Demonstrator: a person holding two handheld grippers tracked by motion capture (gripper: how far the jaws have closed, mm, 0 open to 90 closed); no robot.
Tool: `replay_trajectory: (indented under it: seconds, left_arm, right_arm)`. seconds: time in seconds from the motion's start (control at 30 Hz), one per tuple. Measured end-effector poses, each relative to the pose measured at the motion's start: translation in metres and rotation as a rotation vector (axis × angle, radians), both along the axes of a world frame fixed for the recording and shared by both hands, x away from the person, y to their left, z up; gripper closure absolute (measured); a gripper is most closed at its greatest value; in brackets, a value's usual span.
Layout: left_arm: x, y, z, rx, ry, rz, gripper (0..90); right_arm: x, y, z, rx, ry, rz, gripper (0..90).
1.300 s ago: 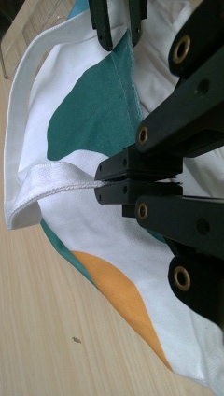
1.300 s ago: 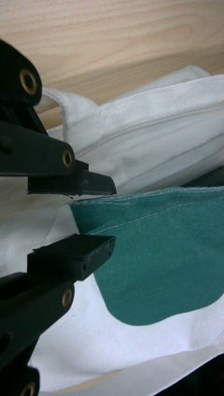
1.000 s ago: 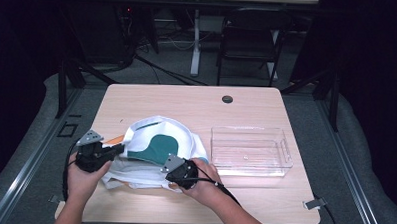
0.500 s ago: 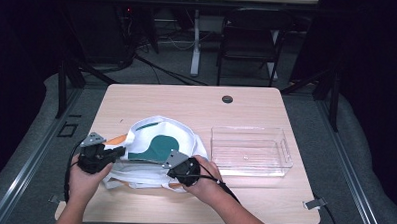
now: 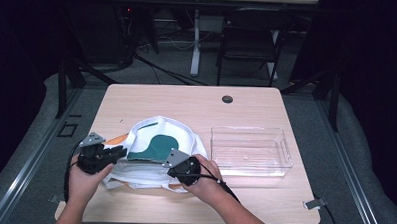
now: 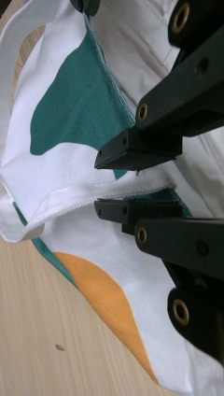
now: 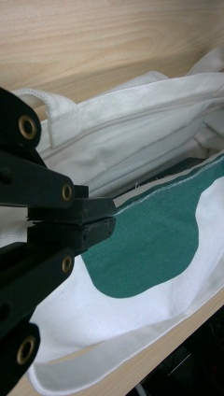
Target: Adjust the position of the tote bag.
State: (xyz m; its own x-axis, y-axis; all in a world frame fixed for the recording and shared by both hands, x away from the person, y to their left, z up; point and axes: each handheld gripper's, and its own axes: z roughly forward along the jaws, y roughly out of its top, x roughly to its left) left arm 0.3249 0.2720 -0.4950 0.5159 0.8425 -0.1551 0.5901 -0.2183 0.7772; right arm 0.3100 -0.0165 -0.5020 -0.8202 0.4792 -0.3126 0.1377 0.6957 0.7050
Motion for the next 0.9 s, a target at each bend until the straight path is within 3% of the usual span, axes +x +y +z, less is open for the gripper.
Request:
replay_trajectory:
  seconds: [0.13, 0.23, 0.33, 0.67, 0.8, 0.9]
  left_arm:
    - [-0.003, -0.001, 0.009, 0.006, -0.021, -0.015, 65.4]
    - [-0.005, -0.003, 0.015, 0.068, -0.062, -0.041, 60.2]
    - [-0.006, -0.005, 0.019, 0.104, -0.066, -0.049, 58.1]
    - [-0.01, -0.01, 0.018, 0.138, -0.094, -0.122, 49.0]
    - [-0.01, -0.012, 0.014, 0.149, -0.105, -0.121, 46.8]
    - [-0.009, -0.015, 0.011, 0.158, -0.111, -0.143, 46.1]
  right_arm:
    - [0.002, -0.002, 0.006, -0.003, 0.008, 0.007, 89.3]
    - [0.003, -0.003, 0.009, 0.004, 0.012, 0.008, 89.3]
    - [0.005, -0.004, 0.01, 0.012, 0.021, 0.007, 89.3]
    - [0.009, -0.004, 0.018, 0.027, 0.025, 0.001, 89.4]
    - [0.01, -0.003, 0.02, 0.044, 0.026, -0.008, 89.4]
    - [0.011, -0.004, 0.022, 0.029, 0.03, -0.005, 89.4]
